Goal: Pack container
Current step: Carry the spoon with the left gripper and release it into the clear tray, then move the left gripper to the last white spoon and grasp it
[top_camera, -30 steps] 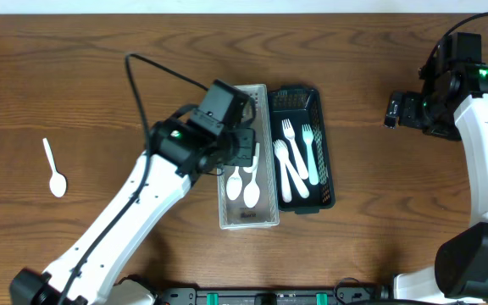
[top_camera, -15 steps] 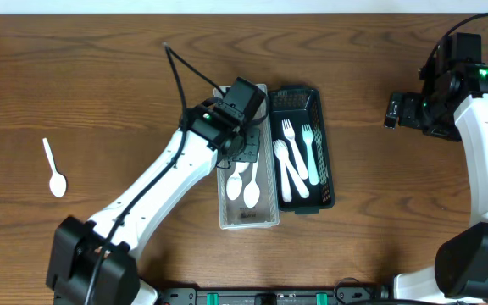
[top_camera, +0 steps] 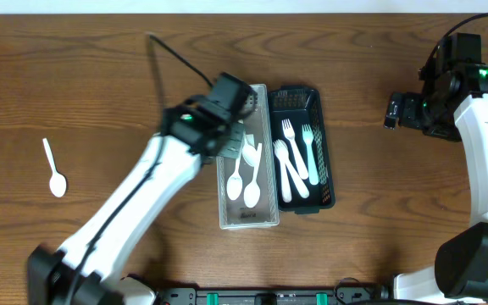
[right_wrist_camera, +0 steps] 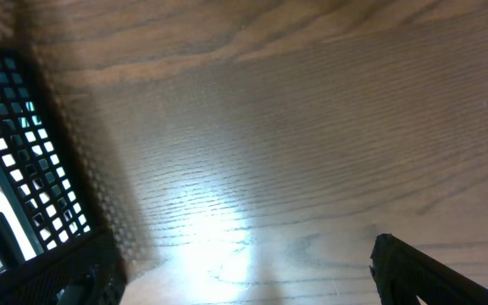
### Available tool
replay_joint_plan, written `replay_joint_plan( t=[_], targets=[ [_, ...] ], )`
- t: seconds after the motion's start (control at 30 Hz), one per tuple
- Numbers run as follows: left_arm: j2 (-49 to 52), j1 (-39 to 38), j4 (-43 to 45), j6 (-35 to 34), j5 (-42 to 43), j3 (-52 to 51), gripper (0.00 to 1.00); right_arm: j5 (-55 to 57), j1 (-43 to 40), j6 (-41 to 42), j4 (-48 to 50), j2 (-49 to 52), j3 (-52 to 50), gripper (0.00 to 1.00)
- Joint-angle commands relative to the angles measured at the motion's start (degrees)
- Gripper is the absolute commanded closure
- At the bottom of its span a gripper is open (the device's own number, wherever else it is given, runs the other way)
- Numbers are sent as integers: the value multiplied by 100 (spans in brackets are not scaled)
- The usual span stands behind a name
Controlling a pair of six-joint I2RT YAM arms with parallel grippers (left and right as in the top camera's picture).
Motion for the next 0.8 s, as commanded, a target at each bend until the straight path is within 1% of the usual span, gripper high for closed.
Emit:
replay_joint_plan(
  t=[0.0,0.17,0.3,0.4,0.53,0.63,0.77],
  targets=[
    [-704,632,-177,81,-1067,240,94,-44,-13,-63,-20,15,-17,1],
    [-1189,2328,-487,83,-1075,238,93,-42,-13,-63,-17,15,-17,1],
    [-1123,3637,-529,400,-553,232,94,-44,-13,-63,-22,15,-17,1],
    [-892,4452,-435,409,-289,227,94,-44,-13,-63,-20,15,-17,1],
    [-367,5200,-168,433,-127,227,94,-42,-13,-63,-17,15,-17,1],
    [127,5554,13,557,-105,227,94,-42,-13,-66,-17,15,-17,1],
    [868,5869,227,557,-105,227,94,-42,-13,-66,-9,15,-17,1]
  ],
)
